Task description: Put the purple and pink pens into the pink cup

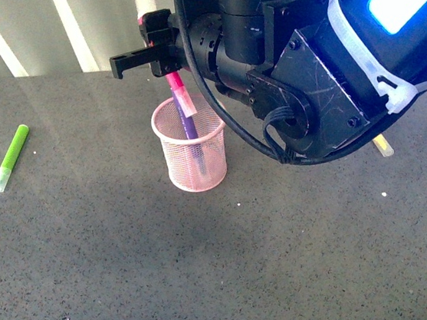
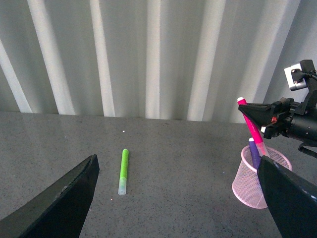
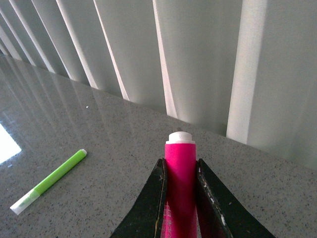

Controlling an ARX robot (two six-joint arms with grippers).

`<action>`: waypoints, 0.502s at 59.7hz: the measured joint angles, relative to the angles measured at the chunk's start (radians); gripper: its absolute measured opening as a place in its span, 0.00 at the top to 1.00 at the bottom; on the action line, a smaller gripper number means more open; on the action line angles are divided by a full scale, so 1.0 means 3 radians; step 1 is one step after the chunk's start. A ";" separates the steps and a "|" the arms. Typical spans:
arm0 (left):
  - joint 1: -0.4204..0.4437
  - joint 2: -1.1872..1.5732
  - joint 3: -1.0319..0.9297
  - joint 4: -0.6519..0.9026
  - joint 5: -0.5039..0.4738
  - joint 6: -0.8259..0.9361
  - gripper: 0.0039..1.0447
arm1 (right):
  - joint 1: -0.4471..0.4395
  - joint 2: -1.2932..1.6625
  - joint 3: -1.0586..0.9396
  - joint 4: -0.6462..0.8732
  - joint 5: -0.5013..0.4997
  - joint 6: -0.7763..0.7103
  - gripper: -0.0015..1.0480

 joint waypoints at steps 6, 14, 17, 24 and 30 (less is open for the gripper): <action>0.0000 0.0000 0.0000 0.0000 -0.0001 0.0001 0.06 | 0.0010 0.0001 -0.0052 0.0001 0.0001 -0.0008 0.89; 0.0000 0.0000 0.0000 0.0000 0.0000 0.0001 0.06 | 0.0023 0.0001 -0.0120 0.0000 0.0000 -0.0061 0.89; 0.0000 0.0000 0.0000 0.0000 -0.0001 0.0001 0.06 | 0.0031 0.0001 -0.0146 0.0000 0.0004 -0.0086 0.89; 0.0000 0.0000 0.0000 0.0000 0.0000 0.0000 0.06 | 0.0045 0.0001 -0.0174 -0.0048 0.0005 -0.0109 0.89; 0.0000 0.0000 0.0000 0.0000 0.0000 0.0000 0.06 | 0.0050 0.0001 -0.0178 -0.0081 0.0037 -0.0117 0.76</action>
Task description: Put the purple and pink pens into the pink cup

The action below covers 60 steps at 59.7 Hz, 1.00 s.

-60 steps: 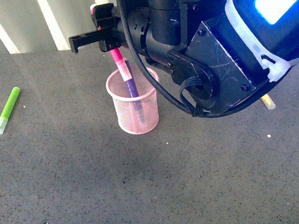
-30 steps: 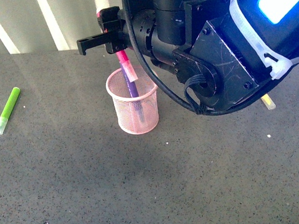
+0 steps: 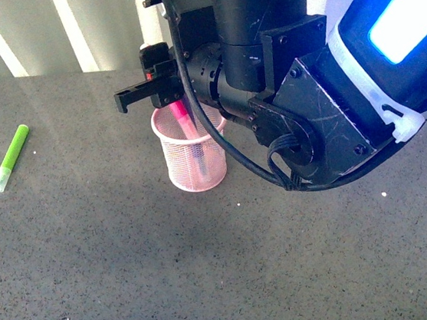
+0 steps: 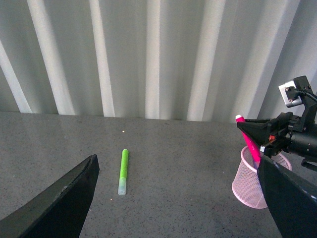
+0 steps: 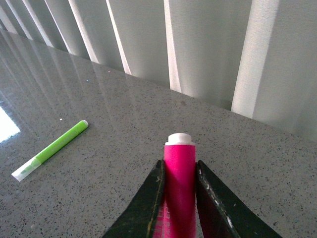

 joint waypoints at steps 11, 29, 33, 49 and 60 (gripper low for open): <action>0.0000 0.0000 0.0000 0.0000 0.0000 0.0000 0.06 | 0.0003 -0.0004 -0.0003 -0.0020 0.0108 -0.0001 0.46; 0.0000 0.0000 0.0000 0.0000 0.0000 0.0001 0.06 | -0.0141 -0.0881 -0.0430 -0.0519 0.1024 -0.0159 0.07; 0.0000 0.0000 0.0000 0.0000 -0.0001 0.0000 0.06 | -0.0219 -0.1199 -0.0633 -0.0781 0.1217 -0.0153 0.07; 0.0000 -0.0003 0.0000 0.0000 0.0004 0.0001 0.06 | -0.0462 -0.2199 -0.1354 -0.1437 0.1422 -0.0142 0.07; 0.0000 -0.0003 0.0000 0.0000 0.0000 0.0000 0.06 | -0.0509 -0.2149 -0.1893 -0.0107 0.1724 -0.0243 0.26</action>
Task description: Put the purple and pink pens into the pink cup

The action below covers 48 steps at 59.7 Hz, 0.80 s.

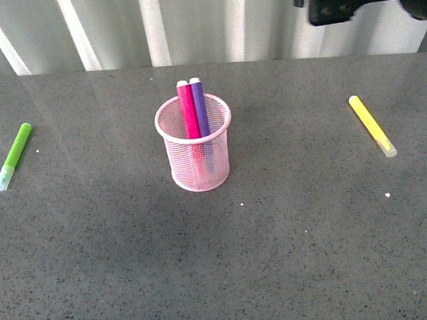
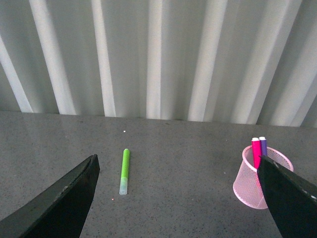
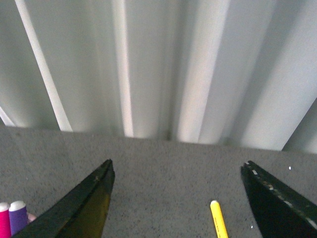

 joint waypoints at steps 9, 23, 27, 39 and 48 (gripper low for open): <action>0.0000 0.0000 0.0000 -0.0001 -0.0008 0.0000 0.06 | -0.0259 -0.0371 -0.0632 0.0678 -0.0201 -0.0041 0.51; 0.0000 0.0000 0.0000 -0.0001 0.0000 0.0000 0.06 | -0.0565 -0.0932 -0.1253 0.0626 -0.0476 -0.0047 0.89; 0.0000 0.0000 0.0000 0.0000 -0.0001 0.0001 0.06 | -0.0615 -0.1110 -0.1366 0.0576 -0.0549 -0.0057 0.97; 0.0000 0.0000 0.0000 0.0000 0.0001 0.0001 0.06 | -0.0825 -0.1662 -0.1676 0.0315 -0.0697 -0.0047 0.97; 0.0000 0.0000 0.0000 -0.0001 0.0000 0.0000 0.06 | -0.0954 -0.2228 -0.1867 -0.0050 -0.0851 -0.0048 0.97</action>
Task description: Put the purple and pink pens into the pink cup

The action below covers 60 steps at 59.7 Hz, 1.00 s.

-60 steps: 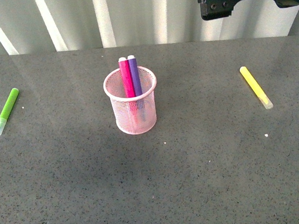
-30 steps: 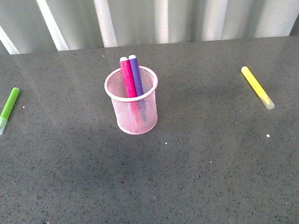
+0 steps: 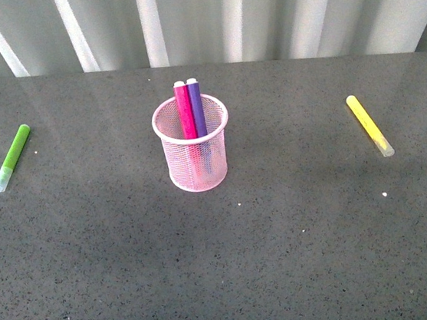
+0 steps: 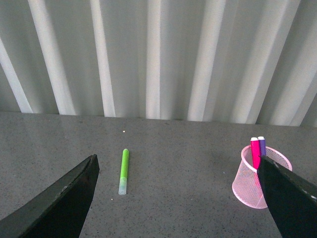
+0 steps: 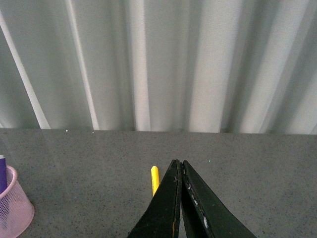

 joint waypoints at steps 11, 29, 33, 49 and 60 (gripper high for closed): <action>0.0000 0.0000 0.0000 0.0001 0.0001 0.0001 0.06 | -0.0254 -0.0510 -0.0120 -0.0388 -0.0298 0.0000 0.97; 0.0000 0.0000 0.0000 0.0001 0.0000 0.0000 0.06 | -0.0340 -0.1289 -0.0179 -0.1052 -0.0314 0.0001 0.97; 0.0000 0.0000 0.0000 0.0000 0.0000 0.0000 0.06 | -0.0340 -0.1475 -0.0181 -0.1218 -0.0314 0.0001 0.97; 0.0000 0.0000 0.0000 0.0001 0.0000 0.0000 0.06 | -0.0340 -0.2028 -0.0183 -0.1729 -0.0314 0.0001 0.97; 0.0000 0.0000 0.0000 0.0001 0.0000 0.0000 0.06 | -0.0340 -0.2303 -0.0183 -0.1998 -0.0314 0.0001 0.97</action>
